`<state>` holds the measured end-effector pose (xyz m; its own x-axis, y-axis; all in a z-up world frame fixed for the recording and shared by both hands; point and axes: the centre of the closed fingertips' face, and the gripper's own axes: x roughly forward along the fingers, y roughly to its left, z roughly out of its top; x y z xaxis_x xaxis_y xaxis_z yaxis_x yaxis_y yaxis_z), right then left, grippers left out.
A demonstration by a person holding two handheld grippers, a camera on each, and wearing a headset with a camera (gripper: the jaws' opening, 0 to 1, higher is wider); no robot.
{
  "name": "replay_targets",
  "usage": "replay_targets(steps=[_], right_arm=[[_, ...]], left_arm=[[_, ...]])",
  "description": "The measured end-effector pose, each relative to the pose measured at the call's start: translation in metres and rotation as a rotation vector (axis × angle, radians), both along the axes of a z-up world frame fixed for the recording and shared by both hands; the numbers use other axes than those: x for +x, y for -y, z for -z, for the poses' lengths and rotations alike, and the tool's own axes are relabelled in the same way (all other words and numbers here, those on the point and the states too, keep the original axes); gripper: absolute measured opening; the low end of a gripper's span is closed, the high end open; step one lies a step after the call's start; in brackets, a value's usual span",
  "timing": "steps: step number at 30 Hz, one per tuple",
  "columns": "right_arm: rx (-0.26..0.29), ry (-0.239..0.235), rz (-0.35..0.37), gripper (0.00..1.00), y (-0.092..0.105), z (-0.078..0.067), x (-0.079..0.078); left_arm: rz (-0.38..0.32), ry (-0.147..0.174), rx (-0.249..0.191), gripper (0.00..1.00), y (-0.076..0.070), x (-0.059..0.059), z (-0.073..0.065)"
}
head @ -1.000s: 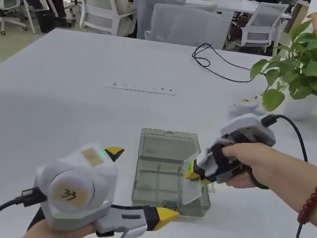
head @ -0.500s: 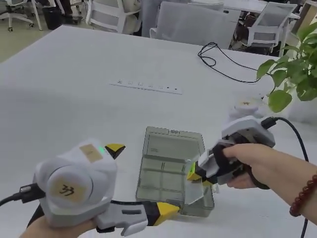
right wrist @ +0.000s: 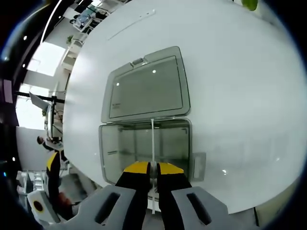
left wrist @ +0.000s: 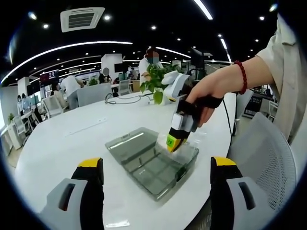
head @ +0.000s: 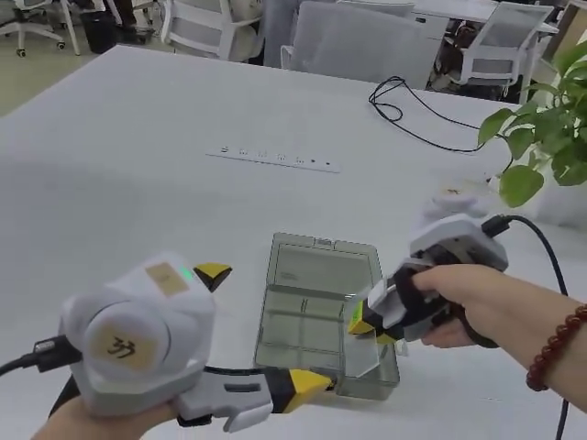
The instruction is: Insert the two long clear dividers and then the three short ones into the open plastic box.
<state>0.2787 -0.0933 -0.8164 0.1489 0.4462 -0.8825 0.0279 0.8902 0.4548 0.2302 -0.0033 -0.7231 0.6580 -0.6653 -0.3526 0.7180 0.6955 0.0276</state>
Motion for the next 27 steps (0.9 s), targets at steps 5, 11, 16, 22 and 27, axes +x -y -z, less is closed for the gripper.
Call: replay_targets(steps=[5,11,16,22,27], right_arm=[[-0.020,0.004,-0.018,0.06,-0.0001,0.0005,-0.0005],[-0.031,0.001,-0.023,0.07,-0.0007,0.0015,-0.0008],[-0.052,0.000,-0.037,0.07,-0.0015,0.0015,-0.0016],[-0.118,0.025,-0.096,0.07,-0.0025,0.0016,-0.0008],[-0.231,0.091,-0.223,0.07,-0.0049,0.0016,0.0000]], left_arm=[[-0.002,0.001,-0.004,0.94,-0.0008,0.0004,-0.0014],[-0.007,-0.003,-0.005,0.93,-0.0030,0.0005,-0.0009],[-0.007,-0.003,-0.007,0.93,-0.0027,0.0005,-0.0012],[-0.011,-0.001,-0.011,0.93,-0.0033,0.0013,-0.0023],[-0.019,0.004,-0.013,0.93,-0.0052,0.0026,-0.0043]])
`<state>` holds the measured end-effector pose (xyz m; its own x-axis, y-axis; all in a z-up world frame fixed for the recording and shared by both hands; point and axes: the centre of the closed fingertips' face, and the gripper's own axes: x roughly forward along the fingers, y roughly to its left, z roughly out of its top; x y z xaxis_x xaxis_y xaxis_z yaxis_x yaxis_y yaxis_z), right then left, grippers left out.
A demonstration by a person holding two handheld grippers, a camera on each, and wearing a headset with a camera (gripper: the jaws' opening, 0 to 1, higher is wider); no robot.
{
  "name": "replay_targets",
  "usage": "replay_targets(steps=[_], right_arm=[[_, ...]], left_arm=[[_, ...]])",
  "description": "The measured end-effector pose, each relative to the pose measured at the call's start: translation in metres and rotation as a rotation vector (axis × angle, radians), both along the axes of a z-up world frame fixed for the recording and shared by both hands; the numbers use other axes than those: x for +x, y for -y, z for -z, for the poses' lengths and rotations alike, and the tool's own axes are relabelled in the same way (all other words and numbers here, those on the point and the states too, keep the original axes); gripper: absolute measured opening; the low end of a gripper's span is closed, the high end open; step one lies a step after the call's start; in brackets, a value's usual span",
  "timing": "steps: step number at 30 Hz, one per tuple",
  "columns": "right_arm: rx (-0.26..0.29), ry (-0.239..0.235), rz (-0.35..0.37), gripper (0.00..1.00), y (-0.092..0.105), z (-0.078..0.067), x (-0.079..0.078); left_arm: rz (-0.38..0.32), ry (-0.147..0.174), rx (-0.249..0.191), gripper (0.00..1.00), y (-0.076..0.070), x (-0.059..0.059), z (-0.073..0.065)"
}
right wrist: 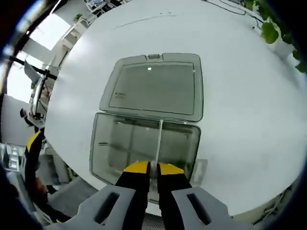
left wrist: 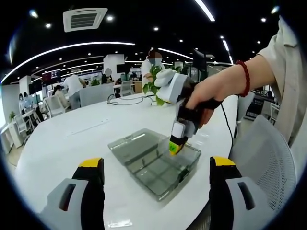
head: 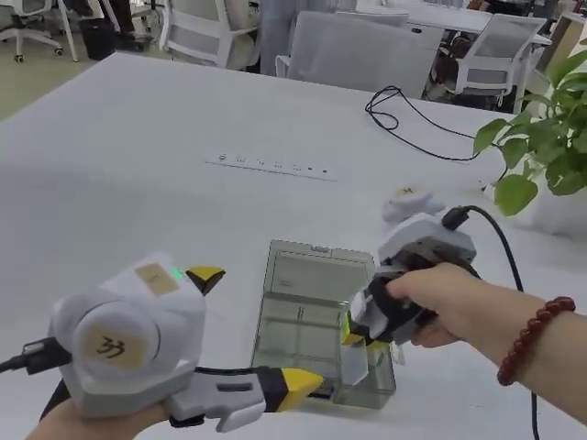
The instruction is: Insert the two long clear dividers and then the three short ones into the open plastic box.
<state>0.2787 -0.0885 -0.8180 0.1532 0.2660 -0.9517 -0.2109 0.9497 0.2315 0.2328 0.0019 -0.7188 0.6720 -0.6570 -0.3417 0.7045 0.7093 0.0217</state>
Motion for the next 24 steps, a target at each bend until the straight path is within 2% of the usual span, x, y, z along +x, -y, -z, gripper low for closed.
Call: replay_targets(steps=[4,9,24], right_arm=[[-0.077,0.042,-0.085,0.07,-0.003,0.002,0.001],[-0.112,0.060,-0.110,0.07,-0.005,0.007,0.001],[-0.128,0.081,-0.100,0.07,-0.002,0.023,0.003]], left_arm=[[-0.006,0.001,0.004,0.92,-0.001,0.000,-0.001],[-0.015,0.002,0.005,0.92,-0.003,0.000,-0.001],[-0.052,-0.006,0.001,0.90,-0.011,-0.002,-0.001]])
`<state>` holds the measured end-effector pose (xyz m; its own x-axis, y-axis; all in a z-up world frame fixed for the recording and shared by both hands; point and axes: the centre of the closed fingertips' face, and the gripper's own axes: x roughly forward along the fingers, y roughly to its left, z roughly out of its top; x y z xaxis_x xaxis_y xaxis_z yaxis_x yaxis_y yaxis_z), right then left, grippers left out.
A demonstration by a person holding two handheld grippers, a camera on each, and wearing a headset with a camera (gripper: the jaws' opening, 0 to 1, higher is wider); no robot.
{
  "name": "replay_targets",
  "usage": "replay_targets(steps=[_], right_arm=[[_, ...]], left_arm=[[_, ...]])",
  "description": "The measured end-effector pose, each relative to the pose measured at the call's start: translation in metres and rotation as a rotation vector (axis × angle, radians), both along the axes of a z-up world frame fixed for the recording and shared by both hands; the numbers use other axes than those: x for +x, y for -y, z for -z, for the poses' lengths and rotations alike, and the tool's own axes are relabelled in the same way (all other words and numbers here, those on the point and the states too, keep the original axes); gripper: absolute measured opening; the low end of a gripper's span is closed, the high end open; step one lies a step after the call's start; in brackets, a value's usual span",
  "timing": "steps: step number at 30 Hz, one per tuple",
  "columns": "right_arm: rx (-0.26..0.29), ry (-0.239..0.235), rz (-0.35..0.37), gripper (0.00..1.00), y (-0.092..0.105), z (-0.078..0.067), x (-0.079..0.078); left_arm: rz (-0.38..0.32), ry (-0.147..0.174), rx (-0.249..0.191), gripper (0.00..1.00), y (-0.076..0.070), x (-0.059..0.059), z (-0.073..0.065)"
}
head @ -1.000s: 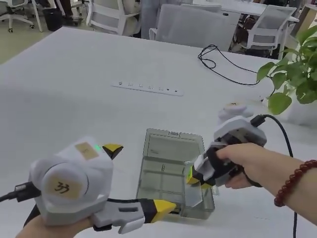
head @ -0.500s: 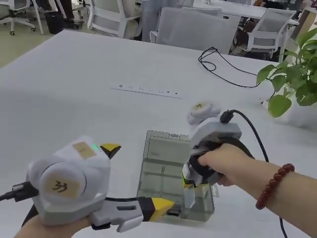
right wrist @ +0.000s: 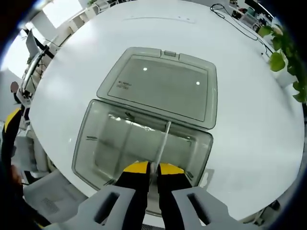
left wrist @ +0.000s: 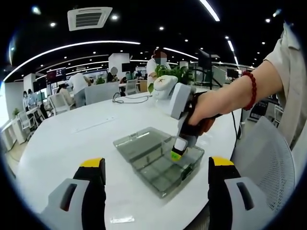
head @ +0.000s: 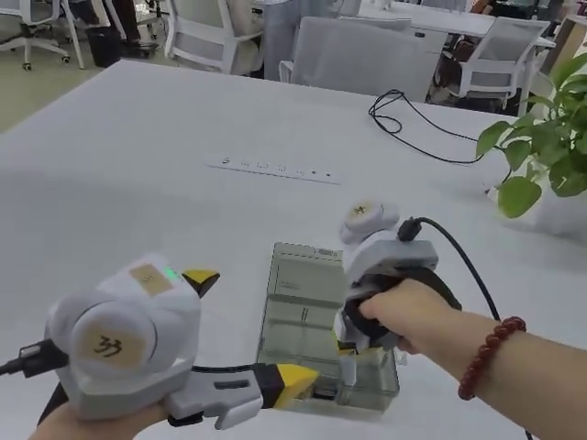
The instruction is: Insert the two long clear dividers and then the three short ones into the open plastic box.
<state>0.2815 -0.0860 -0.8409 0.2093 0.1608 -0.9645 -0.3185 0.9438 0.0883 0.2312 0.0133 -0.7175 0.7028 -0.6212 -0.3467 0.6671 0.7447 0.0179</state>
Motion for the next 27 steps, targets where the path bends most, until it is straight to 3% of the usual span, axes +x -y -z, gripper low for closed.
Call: replay_targets(steps=[8,15,20,22,24,27], right_arm=[[0.016,0.020,0.013,0.07,0.000,0.000,0.001],[0.113,0.049,0.004,0.12,-0.006,0.000,0.003],[0.232,0.150,-0.006,0.19,-0.013,-0.011,0.011],[0.242,0.154,-0.006,0.23,-0.012,-0.013,0.009],[0.284,0.210,-0.041,0.27,-0.016,-0.020,0.012],[0.325,0.255,-0.059,0.31,-0.017,-0.030,0.011]], left_arm=[[-0.037,-0.015,-0.001,0.89,-0.009,0.000,0.002],[-0.062,-0.023,-0.019,0.88,-0.016,0.002,-0.002],[-0.083,-0.027,-0.011,0.88,-0.023,0.005,-0.004],[-0.091,-0.029,-0.007,0.88,-0.025,0.006,-0.004],[-0.101,-0.034,-0.008,0.88,-0.027,0.007,-0.004],[-0.110,-0.040,-0.015,0.87,-0.030,0.009,-0.006]])
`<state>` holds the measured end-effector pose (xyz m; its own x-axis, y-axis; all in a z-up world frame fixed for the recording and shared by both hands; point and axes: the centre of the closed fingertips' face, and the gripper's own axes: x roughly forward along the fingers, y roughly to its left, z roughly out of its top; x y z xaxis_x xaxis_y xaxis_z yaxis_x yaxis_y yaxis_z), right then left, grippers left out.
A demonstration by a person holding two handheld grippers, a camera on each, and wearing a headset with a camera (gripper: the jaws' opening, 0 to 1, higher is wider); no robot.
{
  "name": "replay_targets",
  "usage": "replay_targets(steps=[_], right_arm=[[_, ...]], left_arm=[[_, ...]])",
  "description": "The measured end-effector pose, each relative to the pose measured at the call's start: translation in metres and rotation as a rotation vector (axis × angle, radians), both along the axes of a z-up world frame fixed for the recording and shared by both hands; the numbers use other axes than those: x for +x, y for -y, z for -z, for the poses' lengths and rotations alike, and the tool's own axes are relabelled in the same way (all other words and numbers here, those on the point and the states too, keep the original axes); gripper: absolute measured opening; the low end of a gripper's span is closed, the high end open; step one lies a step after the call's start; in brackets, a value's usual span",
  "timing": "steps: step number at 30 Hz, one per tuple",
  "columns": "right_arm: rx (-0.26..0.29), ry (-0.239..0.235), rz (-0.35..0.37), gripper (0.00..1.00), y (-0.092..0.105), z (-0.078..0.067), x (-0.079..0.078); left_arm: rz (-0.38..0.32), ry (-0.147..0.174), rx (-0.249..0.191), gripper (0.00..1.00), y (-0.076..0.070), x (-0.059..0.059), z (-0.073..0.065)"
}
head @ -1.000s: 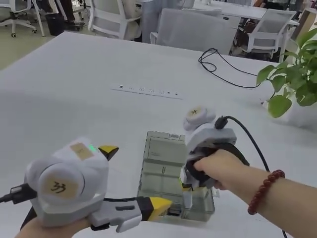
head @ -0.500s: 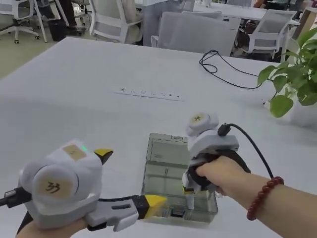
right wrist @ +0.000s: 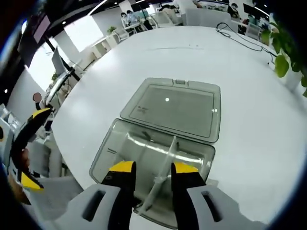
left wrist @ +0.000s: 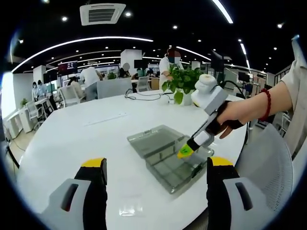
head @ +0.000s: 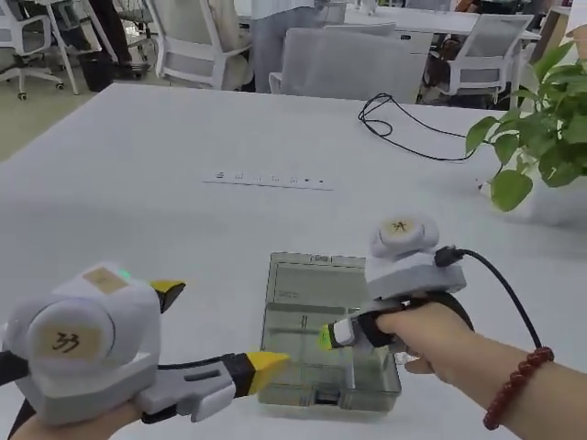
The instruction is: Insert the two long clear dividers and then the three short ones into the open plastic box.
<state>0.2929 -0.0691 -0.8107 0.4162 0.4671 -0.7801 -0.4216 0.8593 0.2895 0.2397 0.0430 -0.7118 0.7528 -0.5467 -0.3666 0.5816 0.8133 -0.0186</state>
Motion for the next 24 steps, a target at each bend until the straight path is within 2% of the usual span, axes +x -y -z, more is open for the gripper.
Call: replay_targets(steps=[1,3,4,9,14,24], right_arm=[[0.020,0.029,-0.016,0.32,-0.001,-0.005,0.000],[0.036,0.059,-0.030,0.35,0.000,-0.013,-0.001],[0.057,0.098,-0.057,0.38,-0.002,-0.020,-0.001],[0.093,0.173,-0.090,0.48,0.004,-0.037,-0.005],[0.125,0.283,-0.137,0.55,0.012,-0.056,-0.008],[0.161,0.366,-0.209,0.67,0.026,-0.067,-0.032]], left_arm=[[-0.003,-0.001,0.000,0.87,-0.001,0.000,-0.001],[-0.007,-0.003,0.001,0.87,-0.002,0.001,-0.001],[-0.008,-0.003,0.002,0.87,-0.002,0.001,-0.001],[-0.011,-0.005,0.010,0.87,-0.003,0.001,-0.002],[-0.011,-0.006,0.012,0.87,-0.004,0.001,-0.002],[-0.007,-0.021,0.020,0.87,-0.005,-0.006,0.002]])
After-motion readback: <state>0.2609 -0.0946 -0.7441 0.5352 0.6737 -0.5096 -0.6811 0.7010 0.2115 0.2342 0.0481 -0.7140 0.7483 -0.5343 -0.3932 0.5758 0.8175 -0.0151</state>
